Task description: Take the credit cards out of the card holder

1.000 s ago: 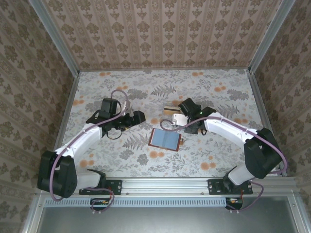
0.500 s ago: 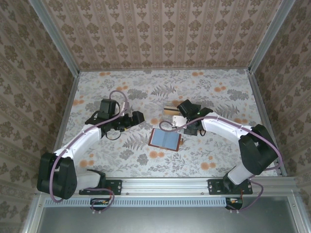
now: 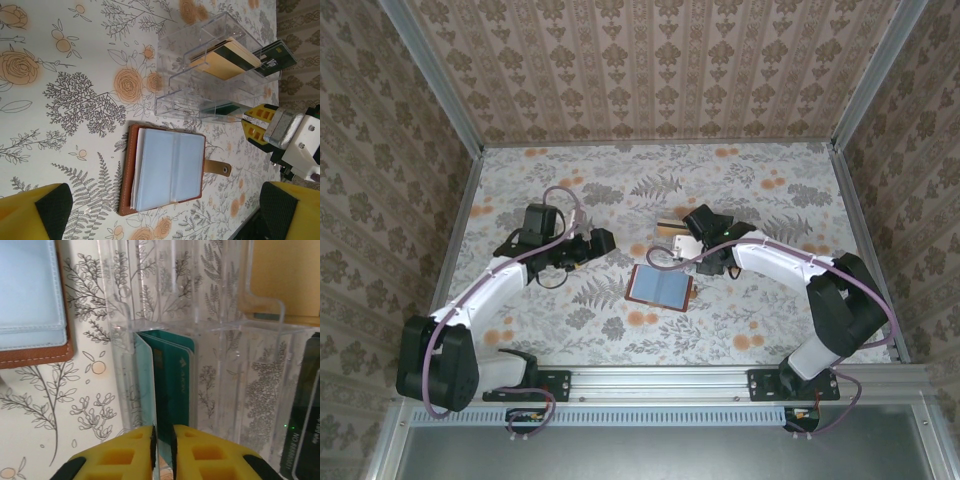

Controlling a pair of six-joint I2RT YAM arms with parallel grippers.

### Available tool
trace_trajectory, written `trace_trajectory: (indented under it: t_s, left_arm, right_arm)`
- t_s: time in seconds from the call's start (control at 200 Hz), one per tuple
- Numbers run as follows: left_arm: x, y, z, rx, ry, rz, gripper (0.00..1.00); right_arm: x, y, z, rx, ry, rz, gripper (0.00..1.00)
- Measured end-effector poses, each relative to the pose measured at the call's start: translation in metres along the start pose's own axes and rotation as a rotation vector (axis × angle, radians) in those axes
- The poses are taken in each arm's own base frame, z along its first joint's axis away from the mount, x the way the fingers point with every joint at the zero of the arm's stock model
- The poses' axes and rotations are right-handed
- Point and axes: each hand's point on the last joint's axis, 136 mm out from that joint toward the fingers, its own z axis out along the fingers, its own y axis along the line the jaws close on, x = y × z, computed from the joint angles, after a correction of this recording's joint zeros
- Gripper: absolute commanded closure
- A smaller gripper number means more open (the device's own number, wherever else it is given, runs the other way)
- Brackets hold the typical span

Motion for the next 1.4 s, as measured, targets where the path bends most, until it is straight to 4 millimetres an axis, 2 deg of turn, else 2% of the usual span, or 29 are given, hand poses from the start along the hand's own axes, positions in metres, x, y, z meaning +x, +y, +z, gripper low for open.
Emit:
trace_trajectory:
  t_s: [0.32,0.77,0.905,1.12,1.4]
  left_arm:
    - [0.000,0.000,0.000,0.001,0.001,-0.001,0.00]
    - [0.000,-0.002,0.001,0.011,0.004,0.002,0.00]
    - [0.000,-0.002,0.001,0.012,0.005,0.001,0.00]
    - [0.000,-0.002,0.001,0.012,0.005,0.002,0.00]
    - [0.000,-0.001,0.001,0.012,0.005,0.001,0.00]
  right_arm:
    - [0.004,-0.017,0.001,0.072,0.023,0.032,0.81]
    - [0.006,-0.021,0.001,0.081,0.025,0.096,0.81]
    - [0.005,-0.021,-0.002,0.070,0.006,0.128,0.76]
    - [-0.006,-0.021,-0.019,0.012,-0.076,0.203,0.69]
    - [-0.008,-0.007,-0.014,-0.063,-0.079,0.226,0.60]
